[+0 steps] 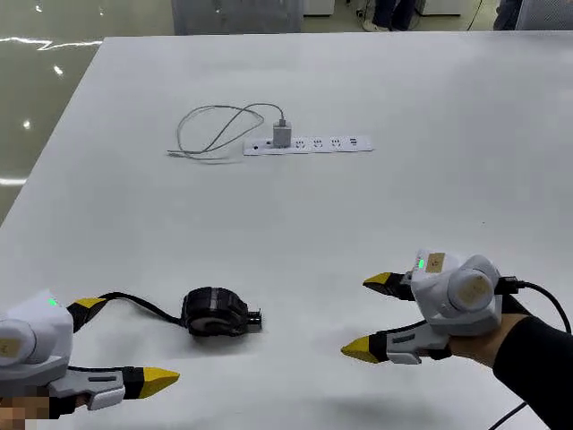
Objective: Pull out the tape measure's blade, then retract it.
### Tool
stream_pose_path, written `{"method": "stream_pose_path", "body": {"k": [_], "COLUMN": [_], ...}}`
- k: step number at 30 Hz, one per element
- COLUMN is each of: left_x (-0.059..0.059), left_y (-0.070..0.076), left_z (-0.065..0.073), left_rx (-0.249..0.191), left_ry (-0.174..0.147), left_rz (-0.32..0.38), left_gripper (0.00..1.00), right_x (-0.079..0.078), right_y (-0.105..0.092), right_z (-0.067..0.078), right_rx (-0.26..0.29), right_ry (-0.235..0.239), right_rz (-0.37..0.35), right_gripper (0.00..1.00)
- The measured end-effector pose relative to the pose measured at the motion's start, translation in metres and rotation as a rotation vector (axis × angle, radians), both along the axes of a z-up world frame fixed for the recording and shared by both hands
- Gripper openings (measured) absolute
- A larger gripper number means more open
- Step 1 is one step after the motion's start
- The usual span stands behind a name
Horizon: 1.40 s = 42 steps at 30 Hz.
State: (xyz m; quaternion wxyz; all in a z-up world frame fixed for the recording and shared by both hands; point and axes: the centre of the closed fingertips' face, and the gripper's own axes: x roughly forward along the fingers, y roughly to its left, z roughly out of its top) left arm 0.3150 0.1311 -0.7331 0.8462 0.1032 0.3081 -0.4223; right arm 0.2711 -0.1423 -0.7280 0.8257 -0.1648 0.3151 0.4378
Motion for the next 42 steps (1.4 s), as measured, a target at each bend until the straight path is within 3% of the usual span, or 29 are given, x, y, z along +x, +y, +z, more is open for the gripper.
{"method": "stream_pose_path", "body": {"k": [2,4,6,9,19,30,36,42], "left_x": [0.000,0.001,0.001,-0.001,0.000,-0.006,-0.007,-0.005], "left_y": [0.000,0.000,0.002,0.004,0.023,0.040,0.048,0.049], "left_z": [0.004,0.008,0.009,0.011,0.002,-0.002,0.002,0.005], "left_rx": [-0.026,-0.040,-0.026,-0.039,-0.003,0.050,0.030,0.036], "left_ry": [0.004,-0.013,-0.024,-0.023,-0.025,-0.032,-0.028,-0.043], "left_rz": [0.007,0.008,-0.006,-0.017,0.007,-0.010,0.008,0.009], "left_gripper": [0.99,0.99,0.99,0.99,0.99,0.99,0.99,0.99], "right_x": [-0.002,-0.004,-0.006,-0.012,-0.021,-0.029,-0.039,-0.043], "right_y": [-0.006,-0.012,-0.018,-0.029,-0.064,-0.091,-0.105,-0.115], "right_z": [-0.001,-0.002,-0.004,-0.009,-0.017,-0.018,-0.021,-0.015], "right_rx": [0.000,0.002,-0.008,-0.014,-0.045,-0.069,-0.078,-0.047], "right_ry": [0.003,0.001,-0.001,0.011,0.018,0.010,0.012,0.007], "right_rz": [-0.015,-0.028,-0.034,-0.045,-0.088,-0.118,-0.131,-0.161], "right_gripper": [0.63,0.64,0.66,0.67,0.74,0.77,0.81,0.90]}}
